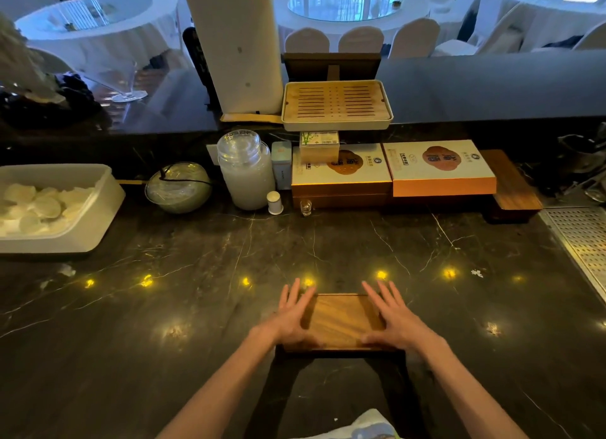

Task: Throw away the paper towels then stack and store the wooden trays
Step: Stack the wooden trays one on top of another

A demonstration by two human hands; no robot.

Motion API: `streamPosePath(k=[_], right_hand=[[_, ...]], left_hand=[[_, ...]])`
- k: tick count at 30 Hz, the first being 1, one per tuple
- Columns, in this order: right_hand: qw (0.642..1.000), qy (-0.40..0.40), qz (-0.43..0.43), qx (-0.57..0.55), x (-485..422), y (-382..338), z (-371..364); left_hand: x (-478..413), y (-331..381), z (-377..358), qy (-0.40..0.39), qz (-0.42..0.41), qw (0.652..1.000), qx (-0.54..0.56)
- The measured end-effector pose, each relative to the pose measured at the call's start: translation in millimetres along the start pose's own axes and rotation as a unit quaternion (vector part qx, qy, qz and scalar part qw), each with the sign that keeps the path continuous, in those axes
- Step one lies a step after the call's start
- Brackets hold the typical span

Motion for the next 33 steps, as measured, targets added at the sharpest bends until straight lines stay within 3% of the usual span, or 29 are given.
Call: streamPosePath(k=[3,7,15,33], right_hand=[[0.989,-0.065,0.013,0.131,-7,-6,-3],[0.978,-0.100,0.019,0.181,-9,-3,-5],[0.966,-0.034,0.095,0.239,-3,-1,-5],[0.972,-0.021,0.112,0.206,-3,0,-4]], left_hand=[[-10,-5,-15,-0.035,-0.021,0.981,-0.188],[-14,-15,-19,-0.010,-0.042,0.951,-0.305],[-13,-16,-14,0.049,-0.103,0.937,-0.330],[-13,-27,-15,0.063,-0.154,0.945,-0.282]])
Point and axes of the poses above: each hand's wrist, its own x-axis away from the middle knuckle, its own z-axis out of the back of the hand, y = z × x, the point moved 3 cm from there along -x, towards the middle knuckle, and after that the axes turned 4 degrees about -x, right-handed, at the moved point
